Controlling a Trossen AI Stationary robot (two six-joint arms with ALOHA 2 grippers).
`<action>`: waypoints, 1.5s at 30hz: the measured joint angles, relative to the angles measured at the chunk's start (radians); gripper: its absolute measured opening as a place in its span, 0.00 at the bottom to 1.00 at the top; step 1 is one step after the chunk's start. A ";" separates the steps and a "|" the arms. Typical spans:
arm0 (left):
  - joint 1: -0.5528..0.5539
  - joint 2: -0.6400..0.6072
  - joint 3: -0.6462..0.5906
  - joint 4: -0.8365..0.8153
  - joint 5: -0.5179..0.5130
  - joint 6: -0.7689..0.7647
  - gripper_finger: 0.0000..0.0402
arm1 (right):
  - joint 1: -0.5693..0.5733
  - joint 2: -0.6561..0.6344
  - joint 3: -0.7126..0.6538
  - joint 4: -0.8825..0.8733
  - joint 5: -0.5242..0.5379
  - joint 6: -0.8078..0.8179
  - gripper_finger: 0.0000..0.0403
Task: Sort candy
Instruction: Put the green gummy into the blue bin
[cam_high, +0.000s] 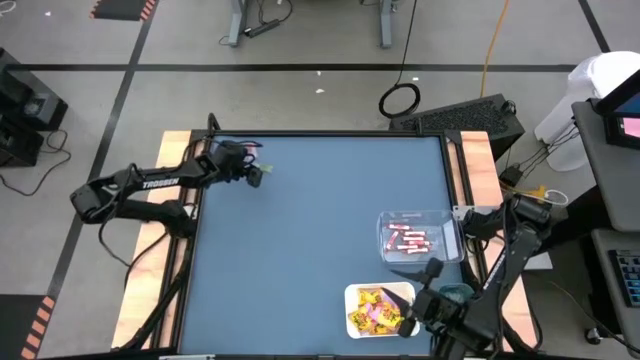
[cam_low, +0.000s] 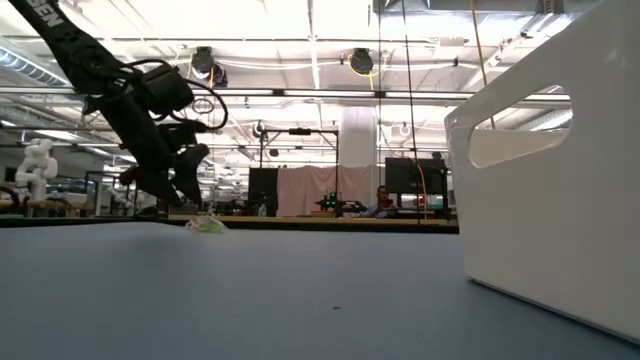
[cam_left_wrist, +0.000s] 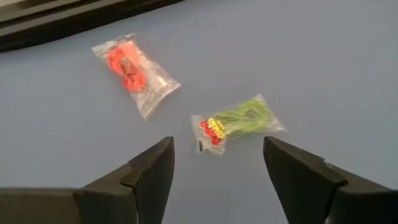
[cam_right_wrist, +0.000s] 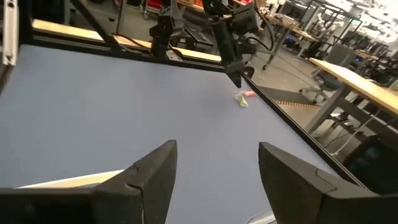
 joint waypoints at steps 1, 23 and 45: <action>0.000 0.011 0.000 0.007 0.001 0.000 0.62 | -0.005 0.004 0.000 0.001 0.000 -0.003 0.53; -0.019 0.198 0.000 0.162 0.218 0.114 0.62 | -0.019 0.011 0.000 0.005 0.001 -0.021 0.53; -0.176 0.190 0.000 0.196 -0.071 0.231 0.62 | -0.019 0.011 0.000 0.005 0.003 -0.020 0.53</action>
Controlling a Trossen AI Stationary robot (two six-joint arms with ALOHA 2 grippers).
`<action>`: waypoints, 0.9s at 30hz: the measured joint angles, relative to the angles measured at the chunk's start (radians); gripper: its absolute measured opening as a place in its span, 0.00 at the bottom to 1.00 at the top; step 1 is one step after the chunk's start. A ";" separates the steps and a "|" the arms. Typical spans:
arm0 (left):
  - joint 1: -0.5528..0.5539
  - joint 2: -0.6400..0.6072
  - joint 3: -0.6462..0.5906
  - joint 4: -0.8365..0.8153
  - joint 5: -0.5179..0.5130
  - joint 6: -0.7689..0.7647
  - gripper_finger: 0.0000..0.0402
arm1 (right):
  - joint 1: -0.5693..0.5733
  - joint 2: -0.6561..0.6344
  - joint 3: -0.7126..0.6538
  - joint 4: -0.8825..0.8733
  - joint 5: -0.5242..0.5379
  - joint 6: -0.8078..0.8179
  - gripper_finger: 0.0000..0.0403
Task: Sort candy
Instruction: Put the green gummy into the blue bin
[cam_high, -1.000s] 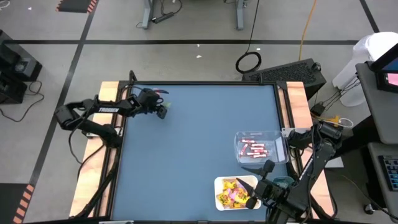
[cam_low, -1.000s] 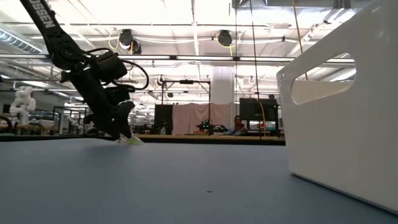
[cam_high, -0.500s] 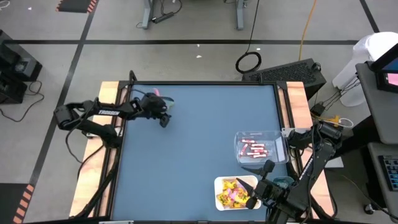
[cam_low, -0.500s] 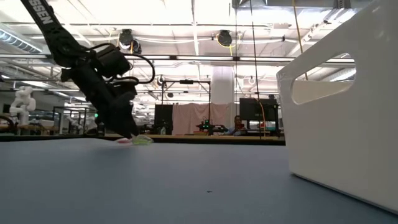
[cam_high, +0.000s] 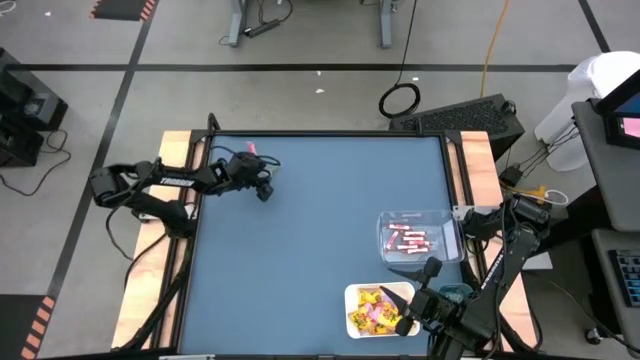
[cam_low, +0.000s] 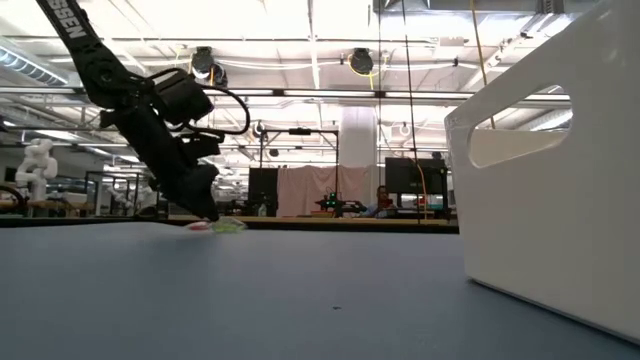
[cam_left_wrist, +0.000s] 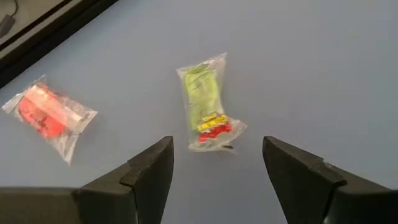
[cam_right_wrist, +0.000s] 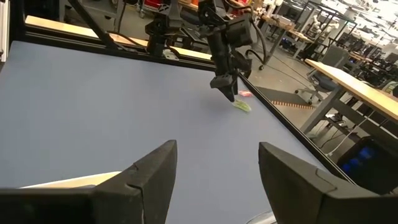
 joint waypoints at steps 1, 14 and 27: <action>0.006 0.008 0.000 0.009 0.000 0.001 0.62 | 0.000 0.000 0.000 0.000 0.000 0.000 0.53; 0.036 0.185 0.000 0.207 0.030 0.008 0.44 | 0.000 0.000 0.000 0.005 0.000 0.000 0.53; -0.052 0.175 0.000 0.201 0.065 0.006 0.16 | -0.086 0.000 0.000 0.040 0.001 0.001 0.53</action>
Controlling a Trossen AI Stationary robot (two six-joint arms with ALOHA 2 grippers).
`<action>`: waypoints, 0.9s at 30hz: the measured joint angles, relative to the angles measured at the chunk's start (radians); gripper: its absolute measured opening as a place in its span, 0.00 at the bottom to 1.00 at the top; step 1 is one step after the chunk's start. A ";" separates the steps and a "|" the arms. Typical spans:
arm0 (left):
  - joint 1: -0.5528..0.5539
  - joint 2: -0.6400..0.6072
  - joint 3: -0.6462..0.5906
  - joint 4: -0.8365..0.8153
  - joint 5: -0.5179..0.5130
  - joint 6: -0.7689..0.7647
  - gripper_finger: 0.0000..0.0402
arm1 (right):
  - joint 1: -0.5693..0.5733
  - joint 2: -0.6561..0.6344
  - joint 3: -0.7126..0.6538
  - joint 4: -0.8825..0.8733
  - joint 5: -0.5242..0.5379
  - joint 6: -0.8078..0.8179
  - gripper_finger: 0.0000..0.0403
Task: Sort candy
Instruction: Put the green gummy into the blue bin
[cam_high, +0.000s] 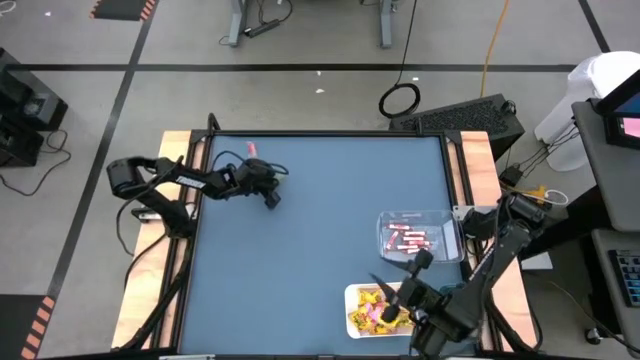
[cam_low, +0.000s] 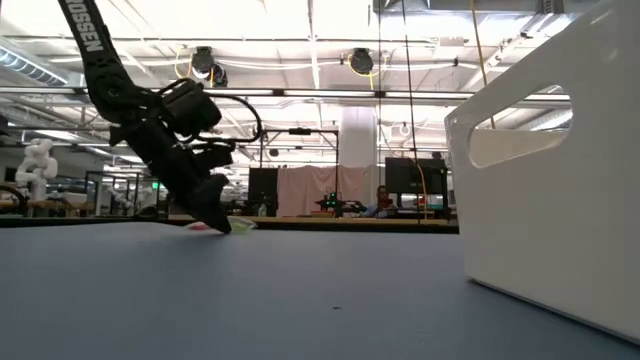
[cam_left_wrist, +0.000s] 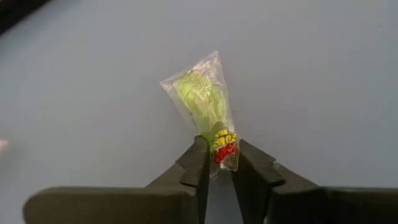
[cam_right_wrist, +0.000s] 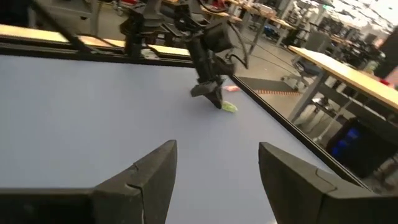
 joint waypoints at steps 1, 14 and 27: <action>-0.013 -0.004 0.000 -0.002 0.013 0.000 0.16 | -0.014 0.000 0.000 0.007 0.000 0.000 0.53; -0.246 -0.297 0.001 0.003 0.144 0.114 0.16 | -0.246 0.000 0.000 0.343 -0.156 -0.341 0.53; -0.563 -0.420 0.001 0.066 0.131 0.429 0.16 | -0.430 0.077 0.000 0.894 -0.318 -1.059 0.54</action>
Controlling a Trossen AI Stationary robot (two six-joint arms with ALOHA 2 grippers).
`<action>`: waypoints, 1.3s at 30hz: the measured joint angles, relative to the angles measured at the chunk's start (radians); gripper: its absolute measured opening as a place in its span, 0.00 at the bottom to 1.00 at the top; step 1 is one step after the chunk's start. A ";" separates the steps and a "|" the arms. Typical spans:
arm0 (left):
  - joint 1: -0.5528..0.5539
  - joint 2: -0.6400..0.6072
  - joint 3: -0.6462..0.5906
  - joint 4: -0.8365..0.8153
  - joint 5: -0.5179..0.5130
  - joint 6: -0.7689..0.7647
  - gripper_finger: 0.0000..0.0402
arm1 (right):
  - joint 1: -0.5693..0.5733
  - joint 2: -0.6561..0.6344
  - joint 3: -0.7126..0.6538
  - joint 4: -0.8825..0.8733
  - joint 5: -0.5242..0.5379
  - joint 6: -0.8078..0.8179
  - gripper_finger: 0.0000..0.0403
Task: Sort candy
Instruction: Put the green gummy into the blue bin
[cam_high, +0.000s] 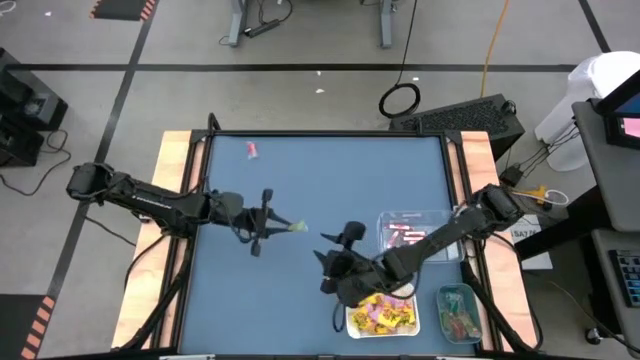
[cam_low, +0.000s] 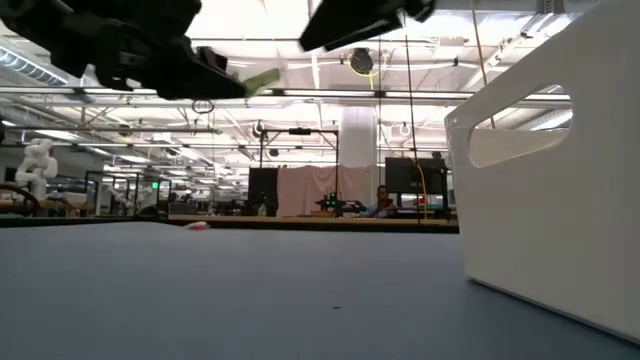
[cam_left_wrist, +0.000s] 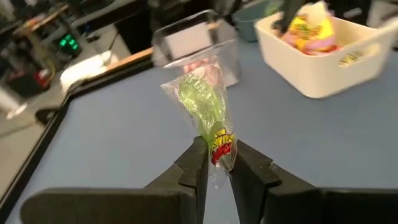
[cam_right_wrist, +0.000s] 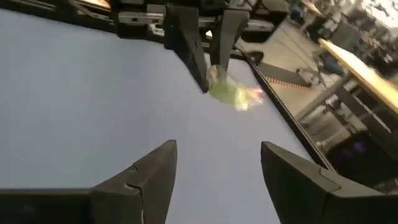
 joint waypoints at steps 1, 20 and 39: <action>-0.014 0.000 0.000 0.000 -0.001 0.013 0.16 | -0.010 0.012 0.000 0.028 -0.020 -0.034 0.55; -0.117 0.001 0.000 0.007 -0.006 0.018 0.16 | -0.115 0.096 0.000 0.335 -0.171 -0.409 0.55; -0.116 0.001 0.000 0.007 0.000 0.014 0.16 | -0.164 0.096 0.000 0.405 -0.329 -0.419 0.42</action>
